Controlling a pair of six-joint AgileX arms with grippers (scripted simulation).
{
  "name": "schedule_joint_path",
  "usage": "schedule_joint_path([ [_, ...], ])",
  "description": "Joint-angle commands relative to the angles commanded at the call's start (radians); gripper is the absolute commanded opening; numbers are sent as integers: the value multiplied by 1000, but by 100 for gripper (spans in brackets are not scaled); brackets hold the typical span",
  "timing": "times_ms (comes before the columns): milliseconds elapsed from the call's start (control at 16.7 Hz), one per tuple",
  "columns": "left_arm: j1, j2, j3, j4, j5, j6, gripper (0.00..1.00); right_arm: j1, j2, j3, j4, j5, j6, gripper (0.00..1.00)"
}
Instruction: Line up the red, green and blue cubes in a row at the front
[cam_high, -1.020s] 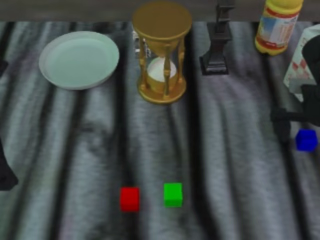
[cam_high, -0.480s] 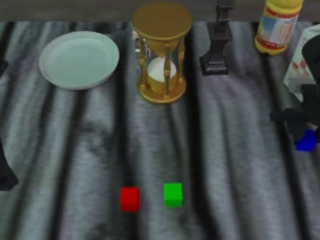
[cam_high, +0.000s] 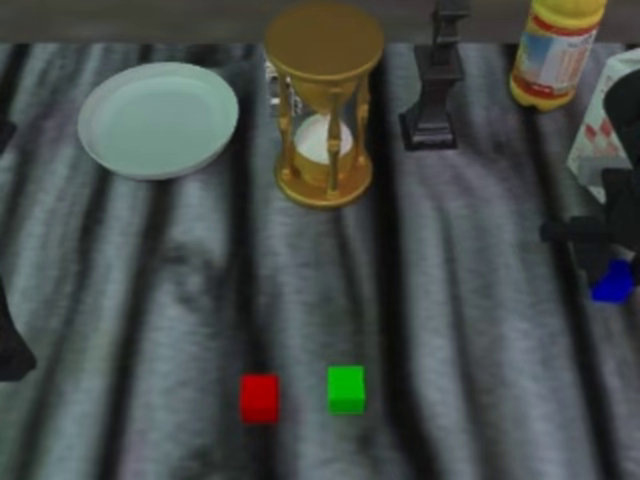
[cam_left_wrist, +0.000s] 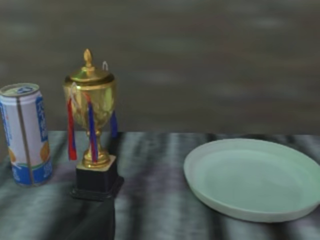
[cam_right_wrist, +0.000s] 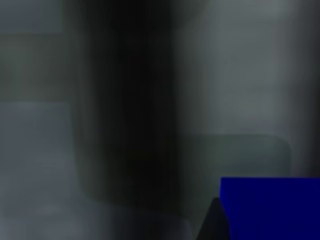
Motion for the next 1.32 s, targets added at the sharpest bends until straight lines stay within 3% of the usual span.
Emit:
schedule_joint_path([
  [540,0,0,0,0,0,0,100,8,-98,139,-241,-1,-2,0],
  [900,0,0,0,0,0,0,100,18,-104,140,-249,-1,14,0],
  [1080,0,0,0,0,0,0,100,115,-132,116,-255,0,106,0],
  [1320,0,0,0,0,0,0,100,358,-198,52,-268,0,304,0],
])
